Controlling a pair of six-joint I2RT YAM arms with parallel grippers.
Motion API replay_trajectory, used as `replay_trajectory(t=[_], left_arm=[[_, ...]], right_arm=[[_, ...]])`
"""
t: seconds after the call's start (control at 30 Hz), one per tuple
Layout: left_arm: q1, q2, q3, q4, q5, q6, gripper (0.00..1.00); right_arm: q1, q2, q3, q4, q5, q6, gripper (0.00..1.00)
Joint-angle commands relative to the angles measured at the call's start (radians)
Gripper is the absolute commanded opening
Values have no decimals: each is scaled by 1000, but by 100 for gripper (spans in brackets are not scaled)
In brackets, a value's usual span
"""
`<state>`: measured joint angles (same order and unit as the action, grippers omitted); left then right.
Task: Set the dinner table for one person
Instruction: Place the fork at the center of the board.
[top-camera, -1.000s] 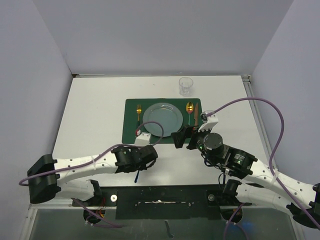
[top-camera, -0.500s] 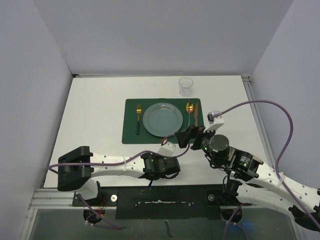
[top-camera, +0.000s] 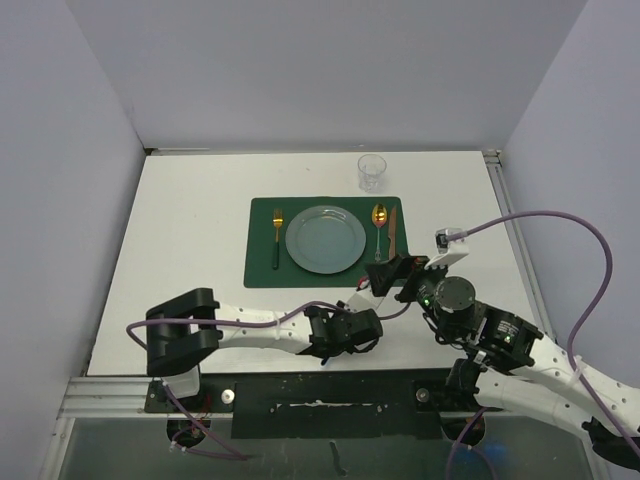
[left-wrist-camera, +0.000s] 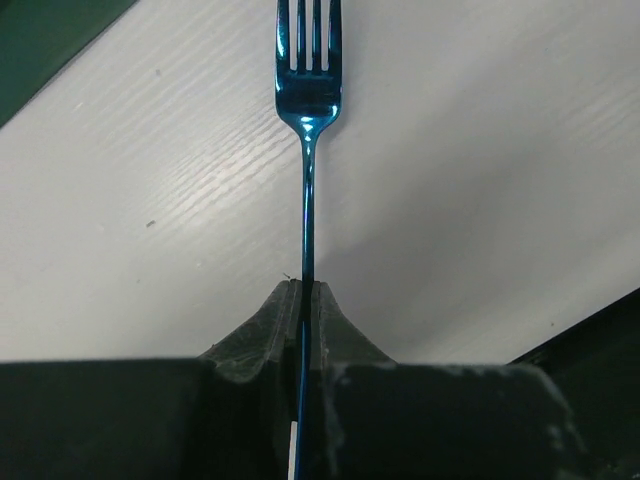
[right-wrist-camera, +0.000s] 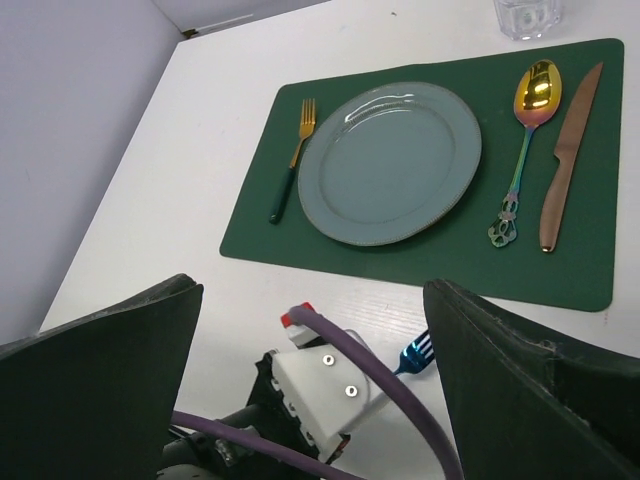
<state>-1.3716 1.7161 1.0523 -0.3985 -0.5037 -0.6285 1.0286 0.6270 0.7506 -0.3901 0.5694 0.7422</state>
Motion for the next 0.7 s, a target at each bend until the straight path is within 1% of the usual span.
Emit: replay_trajectory(t=[0.0,0.17,0.33,0.5,0.53,0.57,0.67], left_arm=[[6,72,60,131,42,82,0],[11,117,69,110,37,71,0],[27,68,-9,107,21,32,0],[41,18,-57,119,12,20,0],[41,13,-58,115,7,19,2],[40,7,-57,110,-3,18,8],[41,-19,-54,104,-29,6,19]], right_arm=[[6,-39,57,-12,59,-1,98],[5,-83,55,-29,67,4,99],[3,-106,33,-29,75,18,99],[4,-86,38,-21,68,13,99],[5,-79,41,-21,66,12,99],[5,-70,44,-21,64,10,99],[5,-54,51,-20,56,4,99]])
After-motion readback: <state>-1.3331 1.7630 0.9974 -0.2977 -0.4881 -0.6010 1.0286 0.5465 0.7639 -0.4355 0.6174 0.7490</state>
